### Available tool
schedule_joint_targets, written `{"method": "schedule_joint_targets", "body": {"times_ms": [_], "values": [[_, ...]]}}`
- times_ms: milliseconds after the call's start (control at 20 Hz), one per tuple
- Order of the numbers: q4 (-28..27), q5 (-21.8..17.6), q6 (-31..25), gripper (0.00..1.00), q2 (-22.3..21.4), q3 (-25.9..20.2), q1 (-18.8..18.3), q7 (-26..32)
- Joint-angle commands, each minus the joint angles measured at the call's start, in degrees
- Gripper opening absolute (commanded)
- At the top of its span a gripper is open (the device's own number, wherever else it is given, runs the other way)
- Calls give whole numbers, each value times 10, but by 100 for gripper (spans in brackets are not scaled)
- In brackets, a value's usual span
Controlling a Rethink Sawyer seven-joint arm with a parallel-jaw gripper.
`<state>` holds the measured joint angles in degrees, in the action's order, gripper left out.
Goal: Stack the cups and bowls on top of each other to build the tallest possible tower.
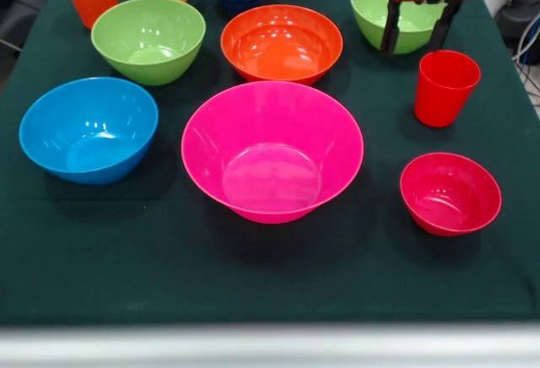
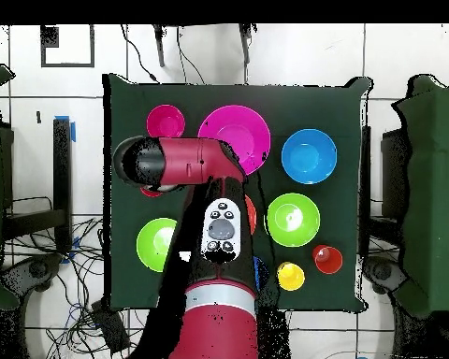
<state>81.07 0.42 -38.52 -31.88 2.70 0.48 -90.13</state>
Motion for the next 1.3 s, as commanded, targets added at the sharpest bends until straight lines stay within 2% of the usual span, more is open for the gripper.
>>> {"method": "schedule_joint_targets", "body": {"times_ms": [50, 450, 900, 1300], "values": [[61, 8, 2, 100, 50, -60, -25, -56], [110, 20, 39, 100, 32, -73, -24, -73], [148, 33, 52, 100, 20, -85, -19, -80], [121, 47, 34, 100, 14, -79, -6, -91]]}}
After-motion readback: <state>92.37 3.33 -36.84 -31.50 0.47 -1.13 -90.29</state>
